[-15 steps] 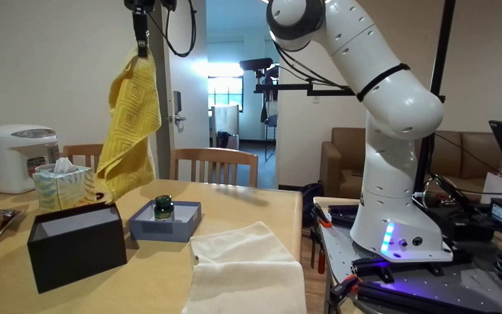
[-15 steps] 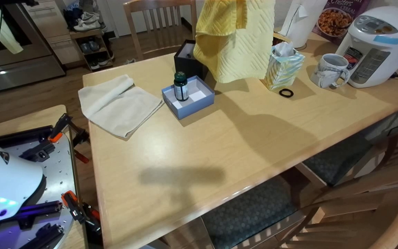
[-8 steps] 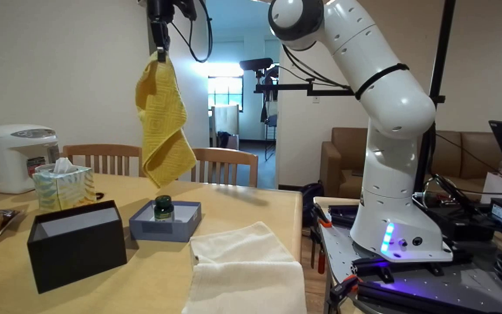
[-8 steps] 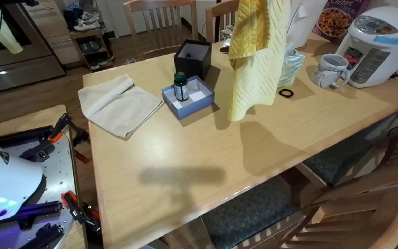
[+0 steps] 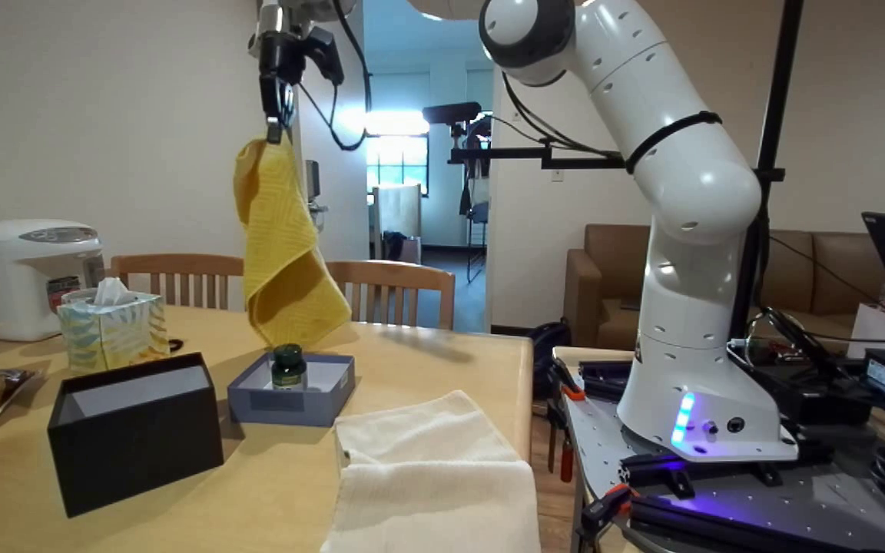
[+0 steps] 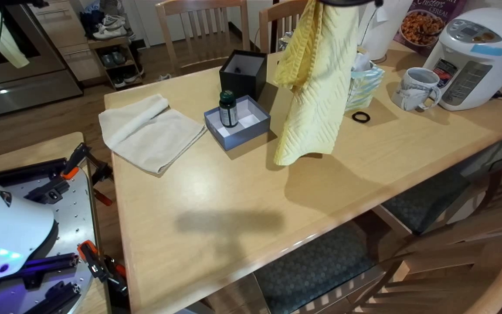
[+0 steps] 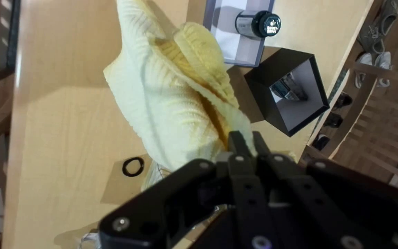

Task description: Remove the yellow towel from the black box and place it on the table

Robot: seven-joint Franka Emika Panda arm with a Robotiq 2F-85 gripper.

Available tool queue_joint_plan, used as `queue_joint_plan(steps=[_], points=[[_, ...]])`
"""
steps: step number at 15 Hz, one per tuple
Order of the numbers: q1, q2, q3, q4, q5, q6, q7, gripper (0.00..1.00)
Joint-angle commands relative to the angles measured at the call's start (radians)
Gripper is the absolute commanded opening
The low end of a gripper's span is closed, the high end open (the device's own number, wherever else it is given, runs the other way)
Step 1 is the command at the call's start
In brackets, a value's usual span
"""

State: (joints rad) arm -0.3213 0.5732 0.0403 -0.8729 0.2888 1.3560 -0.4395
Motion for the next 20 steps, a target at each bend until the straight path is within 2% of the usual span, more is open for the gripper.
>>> queue_joint_plan(steps=[1,6,12,15,17,20], points=[[0.004,-0.046,0.032,-0.253,0.063,0.174,-0.088,0.05],[0.009,-0.099,0.052,-0.532,0.082,0.333,-0.167,0.04],[0.026,-0.191,0.021,-0.764,0.157,0.423,-0.223,0.05],[0.064,-0.175,0.026,-0.765,0.123,0.418,-0.278,0.05],[0.117,-0.141,0.024,-0.714,0.027,0.383,-0.294,0.05],[0.19,-0.096,0.014,-0.637,-0.126,0.327,-0.244,0.05]])
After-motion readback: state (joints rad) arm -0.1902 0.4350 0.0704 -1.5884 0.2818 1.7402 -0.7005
